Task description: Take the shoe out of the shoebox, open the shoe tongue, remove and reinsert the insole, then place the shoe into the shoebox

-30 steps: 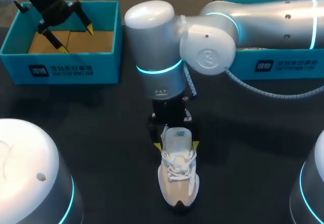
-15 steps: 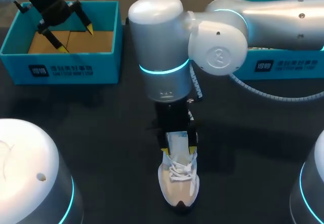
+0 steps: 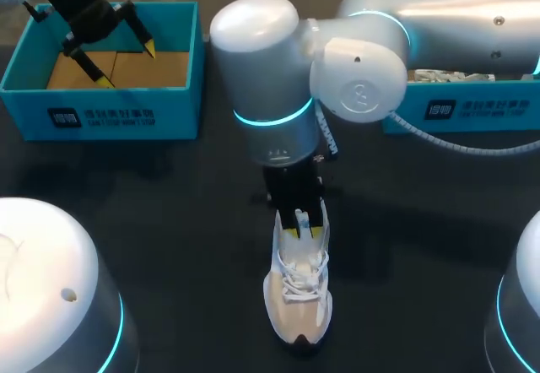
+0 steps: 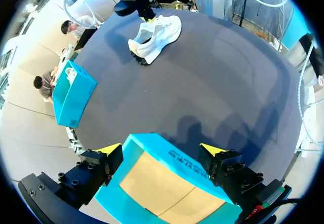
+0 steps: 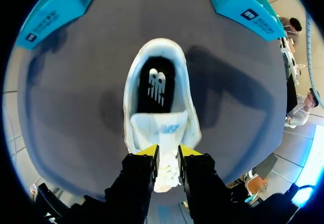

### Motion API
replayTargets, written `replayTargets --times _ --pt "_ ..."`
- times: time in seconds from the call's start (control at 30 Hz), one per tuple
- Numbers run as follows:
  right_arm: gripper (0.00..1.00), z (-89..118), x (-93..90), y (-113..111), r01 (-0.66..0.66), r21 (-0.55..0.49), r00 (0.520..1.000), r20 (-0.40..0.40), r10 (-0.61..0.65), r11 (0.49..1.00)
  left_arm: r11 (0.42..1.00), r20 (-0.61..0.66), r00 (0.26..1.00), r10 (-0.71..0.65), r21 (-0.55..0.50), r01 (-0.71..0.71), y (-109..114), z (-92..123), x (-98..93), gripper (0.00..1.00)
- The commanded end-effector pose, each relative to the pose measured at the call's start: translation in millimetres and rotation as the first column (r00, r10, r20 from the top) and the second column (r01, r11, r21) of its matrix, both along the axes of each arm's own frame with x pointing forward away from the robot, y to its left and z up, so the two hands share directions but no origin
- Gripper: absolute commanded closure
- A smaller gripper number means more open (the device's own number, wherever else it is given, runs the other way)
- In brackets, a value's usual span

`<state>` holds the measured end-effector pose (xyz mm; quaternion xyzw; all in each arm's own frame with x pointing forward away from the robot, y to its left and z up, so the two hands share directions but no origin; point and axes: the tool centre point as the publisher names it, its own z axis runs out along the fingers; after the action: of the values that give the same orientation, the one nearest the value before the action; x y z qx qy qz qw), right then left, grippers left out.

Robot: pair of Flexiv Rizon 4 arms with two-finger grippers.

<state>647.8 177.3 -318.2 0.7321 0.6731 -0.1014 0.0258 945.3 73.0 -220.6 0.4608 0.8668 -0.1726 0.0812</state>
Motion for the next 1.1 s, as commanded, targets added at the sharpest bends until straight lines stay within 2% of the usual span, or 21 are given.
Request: replayTargets --times 0.03,0.17,0.33,0.4,0.7,0.83,0.93,1.0,1.1 --pt "0.77 -16.5 8.0 -2.1 0.038 0.015 0.999 0.000 -0.038 0.999 1.000 -0.001 1.000 -0.002 0.002 0.002 0.2 0.1 0.7 0.00" --pt "0.79 -24.9 14.8 -3.8 0.041 0.035 0.999 -0.018 -0.041 0.999 1.000 -0.001 1.000 -0.002 0.002 0.002 0.2 0.1 0.7 0.00" --pt "0.79 -1.9 1.3 -3.4 0.099 -0.005 0.994 0.043 -0.099 0.995 1.000 -0.001 1.000 -0.002 0.002 0.002 0.2 0.1 0.7 0.00" --pt "0.79 1.1 -0.2 -2.9 0.090 -0.013 0.995 0.045 -0.089 0.996 1.000 -0.001 1.000 -0.002 0.002 0.002 0.2 0.1 0.7 0.00" --pt "0.78 -22.1 21.6 2.9 0.004 0.031 1.000 0.011 -0.004 1.000 1.000 -0.001 1.000 -0.002 0.002 0.002 0.2 0.1 0.7 0.00" --pt "0.78 -18.1 26.0 -2.3 -0.030 0.047 1.000 0.005 0.030 0.998 1.000 -0.001 1.000 -0.002 0.002 0.002 0.2 0.1 0.7 0.00" --pt "0.77 3.4 23.6 -13.6 -0.091 0.043 0.996 0.023 0.090 0.995 1.000 -0.001 1.000 -0.002 0.002 0.002 0.2 0.1 0.7 0.00" --pt "0.75 15.9 24.9 -18.3 -0.198 0.067 0.980 0.030 0.196 0.978 1.000 -0.001 1.000 -0.002 0.002 0.002 0.2 0.1 0.7 0.00" --pt "0.65 34.1 31.2 -25.0 -0.436 0.088 0.900 0.037 0.435 0.896 1.000 -0.001 1.000 -0.002 0.002 0.002 0.2 0.1 0.7 0.00"
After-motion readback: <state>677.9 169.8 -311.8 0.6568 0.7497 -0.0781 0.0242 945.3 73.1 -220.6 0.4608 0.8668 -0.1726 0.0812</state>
